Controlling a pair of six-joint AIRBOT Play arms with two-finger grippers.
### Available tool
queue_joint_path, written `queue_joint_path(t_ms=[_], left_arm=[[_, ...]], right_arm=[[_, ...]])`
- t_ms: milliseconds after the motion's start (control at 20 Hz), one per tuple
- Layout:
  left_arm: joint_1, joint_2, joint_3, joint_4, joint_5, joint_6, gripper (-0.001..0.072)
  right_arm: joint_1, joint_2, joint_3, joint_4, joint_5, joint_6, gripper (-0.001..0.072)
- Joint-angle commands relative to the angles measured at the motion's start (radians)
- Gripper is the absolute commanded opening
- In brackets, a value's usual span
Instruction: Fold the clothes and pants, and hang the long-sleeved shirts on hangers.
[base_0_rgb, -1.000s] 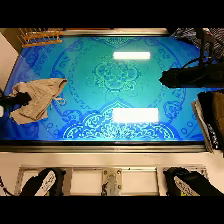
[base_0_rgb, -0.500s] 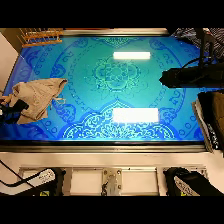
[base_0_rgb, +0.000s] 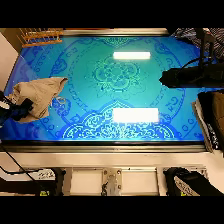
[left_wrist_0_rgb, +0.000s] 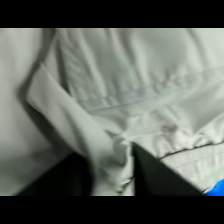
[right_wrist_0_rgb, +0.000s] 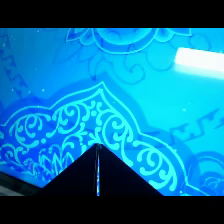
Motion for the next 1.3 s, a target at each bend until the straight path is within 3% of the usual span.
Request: queue_joint_path(t_ms=[0, 250, 300, 400, 550, 750, 900, 1000, 1050, 1100, 1250], left_arm=[[-0.043, -0.007, 0.016, -0.017, -0.017, -0.014, 0.0005], [-0.216, 0.222, 0.062, -0.088, 0.005, 0.032, 0.0005], [-0.274, 0.275, 0.089, -0.088, -0.022, 0.032, 0.0005], [-0.426, 0.381, 0.125, -0.088, -0.048, 0.035, 0.0005], [-0.682, 0.461, 0.136, -0.088, -0.036, 0.035, 0.0005], [-1.028, 0.389, 0.137, -0.092, 0.032, -0.045, 0.0005], [-1.227, 0.235, 0.148, -0.106, 0.214, -0.141, 0.0005], [-1.287, 0.107, 0.239, -0.104, 0.188, -0.161, 0.002], [-1.288, 0.063, 0.29, -0.104, 0.143, -0.162, 0.0283], [-1.267, 0.033, 0.34, -0.105, 0.076, -0.178, 0.0604], [-1.112, 0.05, 0.374, -0.102, -0.163, -0.2, 0.0632]], right_arm=[[0.001, 0.0, 0.0, 0.0, 0.0, 0.0, 0.0026], [0.001, 0.0, 0.0, -0.001, 0.0, -0.002, 0.0025], [0.0, 0.0, 0.0, -0.014, -0.007, -0.05, 0.0025], [0.0, -0.001, 0.0, -0.042, -0.034, -0.118, 0.0025], [0.0, 0.0, 0.0, -0.043, -0.032, -0.12, 0.0022], [0.0, -0.015, 0.0, -0.005, -0.035, -0.121, 0.002], [-0.012, -0.026, 0.0, -0.138, -0.068, -0.119, 0.0019], [-0.036, -0.028, 0.0, -0.224, -0.09, -0.115, 0.0019], [-0.051, -0.027, 0.0, -0.253, -0.09, -0.105, 0.0019], [-0.072, -0.027, 0.0, -0.263, -0.084, -0.101, 0.0019], [-0.126, -0.027, 0.0, -0.263, -0.076, -0.101, 0.0019]])
